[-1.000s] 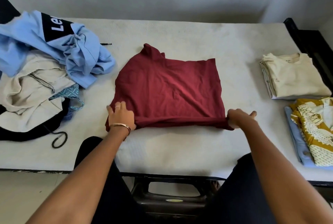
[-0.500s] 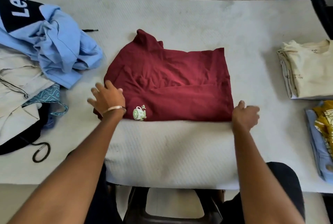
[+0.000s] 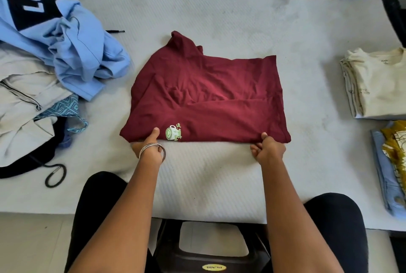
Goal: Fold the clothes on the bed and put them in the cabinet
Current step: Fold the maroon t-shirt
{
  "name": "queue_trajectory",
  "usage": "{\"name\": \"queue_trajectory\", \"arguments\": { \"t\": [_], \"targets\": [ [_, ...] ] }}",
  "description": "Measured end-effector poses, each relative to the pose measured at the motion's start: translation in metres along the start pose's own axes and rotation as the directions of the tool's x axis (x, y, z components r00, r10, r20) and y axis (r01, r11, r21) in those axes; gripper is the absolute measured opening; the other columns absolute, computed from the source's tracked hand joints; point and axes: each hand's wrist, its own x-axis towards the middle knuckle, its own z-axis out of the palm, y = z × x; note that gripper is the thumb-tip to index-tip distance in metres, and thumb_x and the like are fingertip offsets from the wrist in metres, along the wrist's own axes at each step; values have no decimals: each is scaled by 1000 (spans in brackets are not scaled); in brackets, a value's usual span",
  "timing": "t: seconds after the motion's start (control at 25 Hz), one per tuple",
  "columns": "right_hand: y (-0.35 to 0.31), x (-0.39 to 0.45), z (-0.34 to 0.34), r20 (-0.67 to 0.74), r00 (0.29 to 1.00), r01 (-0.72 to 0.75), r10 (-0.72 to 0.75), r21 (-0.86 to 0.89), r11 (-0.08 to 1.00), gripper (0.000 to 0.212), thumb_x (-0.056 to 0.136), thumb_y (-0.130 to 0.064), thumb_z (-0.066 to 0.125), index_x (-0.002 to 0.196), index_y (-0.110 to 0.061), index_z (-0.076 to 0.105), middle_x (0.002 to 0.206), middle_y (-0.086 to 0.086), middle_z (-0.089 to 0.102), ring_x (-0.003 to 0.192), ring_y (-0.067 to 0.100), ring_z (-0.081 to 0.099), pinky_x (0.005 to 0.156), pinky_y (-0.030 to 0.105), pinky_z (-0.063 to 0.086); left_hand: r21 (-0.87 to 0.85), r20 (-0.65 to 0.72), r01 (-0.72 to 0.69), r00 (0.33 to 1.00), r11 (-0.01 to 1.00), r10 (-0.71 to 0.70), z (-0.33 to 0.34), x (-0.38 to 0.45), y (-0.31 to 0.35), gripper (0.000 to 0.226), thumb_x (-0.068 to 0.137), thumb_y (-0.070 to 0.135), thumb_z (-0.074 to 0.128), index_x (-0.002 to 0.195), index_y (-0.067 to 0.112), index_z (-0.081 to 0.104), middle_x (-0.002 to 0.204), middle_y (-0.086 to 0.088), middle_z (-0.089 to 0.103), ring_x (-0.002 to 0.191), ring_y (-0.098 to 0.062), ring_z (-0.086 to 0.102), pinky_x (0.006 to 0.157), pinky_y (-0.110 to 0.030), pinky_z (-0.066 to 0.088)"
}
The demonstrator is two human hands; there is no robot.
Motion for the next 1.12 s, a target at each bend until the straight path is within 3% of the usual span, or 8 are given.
{"name": "queue_trajectory", "arguments": {
  "t": [0.12,0.24,0.44,0.52,0.64,0.8,0.92,1.12],
  "targets": [
    [-1,-5,-15,-11,1000,16,-15,59,998,13,91,-5,57,103,-5,62,85,8,65,79,33,73,51,30,49,-197,4,-97,995,976,100,1,-1,22,23,73,3,77,83,12,58,84,-7,65,68,-21,59,78,-42,54],
    [-7,-2,-33,-31,997,66,-66,1,998,13,91,-3,50,99,-4,60,90,15,66,68,30,72,50,30,50,-159,23,-227,972,961,233,-4,16,33,17,70,22,76,71,25,60,76,1,62,69,-23,61,77,-49,56],
    [-9,-16,-40,-115,987,50,-115,-458,888,35,91,-7,44,122,5,54,95,25,64,76,35,67,60,37,54,377,146,-404,915,834,377,-35,24,30,52,67,39,82,108,18,58,104,-14,67,95,-34,65,90,-45,52],
    [-14,-25,-36,-177,873,211,-454,-702,680,43,89,-6,54,130,4,45,123,28,53,113,44,53,88,48,47,479,165,-474,875,739,455,-39,24,36,80,67,29,86,130,7,42,119,-22,59,105,-40,59,97,-45,46],
    [-29,-28,-10,207,575,549,-791,-814,187,47,83,2,58,128,2,46,130,26,47,121,44,43,96,51,40,719,219,-482,841,501,495,-30,18,45,92,67,36,85,141,11,36,139,-22,40,123,-44,40,102,-54,35],
    [-49,0,24,695,556,607,-456,-714,-348,77,83,-22,75,147,-12,33,150,9,37,139,32,27,111,55,25,760,509,-646,528,-68,680,-4,-10,40,77,69,42,77,134,13,47,144,-16,37,130,-40,35,99,-55,32],
    [-75,18,29,735,587,497,-341,-659,-564,69,77,-44,78,133,-18,47,140,5,43,136,31,25,111,61,16,416,868,-827,238,-378,435,26,-21,25,76,66,44,79,132,17,54,138,-11,50,122,-37,49,89,-53,47],
    [-140,25,7,779,604,640,-170,-601,-479,42,73,-56,76,82,-17,63,91,-2,59,105,22,51,102,40,25,265,952,-823,306,-503,1,47,-33,-4,82,85,46,63,149,46,13,161,15,-1,149,-23,2,114,-57,19]
  ]
}}
